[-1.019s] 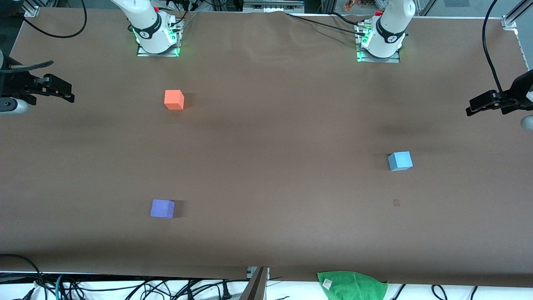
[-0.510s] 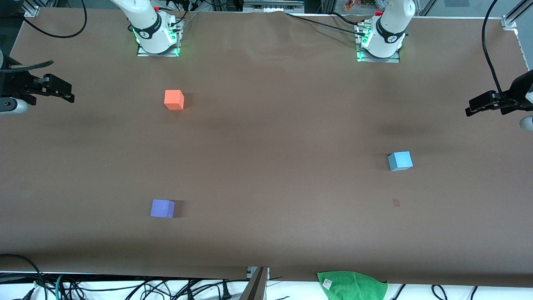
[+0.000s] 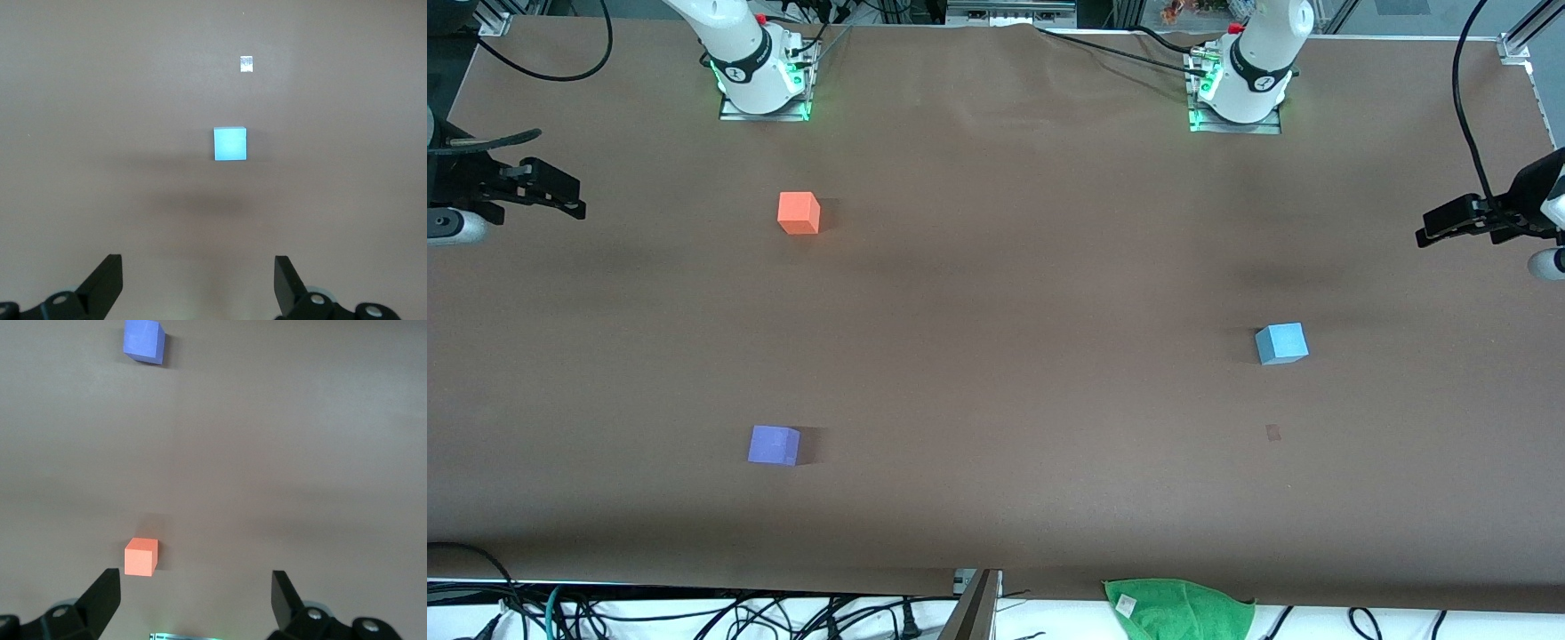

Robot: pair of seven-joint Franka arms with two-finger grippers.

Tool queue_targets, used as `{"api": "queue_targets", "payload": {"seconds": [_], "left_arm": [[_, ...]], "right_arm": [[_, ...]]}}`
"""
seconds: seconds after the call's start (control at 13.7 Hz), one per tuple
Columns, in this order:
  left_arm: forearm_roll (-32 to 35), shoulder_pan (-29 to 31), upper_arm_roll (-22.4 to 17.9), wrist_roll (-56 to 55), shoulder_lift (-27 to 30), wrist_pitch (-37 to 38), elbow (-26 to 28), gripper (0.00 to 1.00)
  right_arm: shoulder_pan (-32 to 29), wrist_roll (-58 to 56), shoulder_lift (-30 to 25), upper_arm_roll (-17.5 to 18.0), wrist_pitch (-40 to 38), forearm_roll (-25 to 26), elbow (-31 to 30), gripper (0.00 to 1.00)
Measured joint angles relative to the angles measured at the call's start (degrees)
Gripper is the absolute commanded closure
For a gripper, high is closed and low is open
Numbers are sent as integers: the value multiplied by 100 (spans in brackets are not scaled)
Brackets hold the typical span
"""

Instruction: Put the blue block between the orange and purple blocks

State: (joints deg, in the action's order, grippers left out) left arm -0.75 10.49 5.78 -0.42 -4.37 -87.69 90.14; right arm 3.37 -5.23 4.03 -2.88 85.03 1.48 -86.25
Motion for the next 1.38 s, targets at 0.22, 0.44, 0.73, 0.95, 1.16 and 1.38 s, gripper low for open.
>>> {"api": "queue_targets", "payload": {"seconds": [0.22,0.44,0.73,0.95,1.16,1.38], "left_arm": [[-217,30,-8,0,0,-12,58,0],[-239,89,-9,3,0,-22,166,0],[-239,85,77,19,-10,-152,526,0],[-239,82,212,36,-60,-1031,1304,0],[-239,77,331,36,-142,-2463,2353,0],[-148,75,372,36,-279,-3800,3213,0]], "right_arm": [[0,0,0,0,2,0,0,0],[0,0,0,0,2,0,0,0],[0,0,0,0,2,0,0,0],[0,0,0,0,2,-1,2,0],[0,0,0,0,3,-2,2,0],[0,0,0,0,3,-2,2,0]]}}
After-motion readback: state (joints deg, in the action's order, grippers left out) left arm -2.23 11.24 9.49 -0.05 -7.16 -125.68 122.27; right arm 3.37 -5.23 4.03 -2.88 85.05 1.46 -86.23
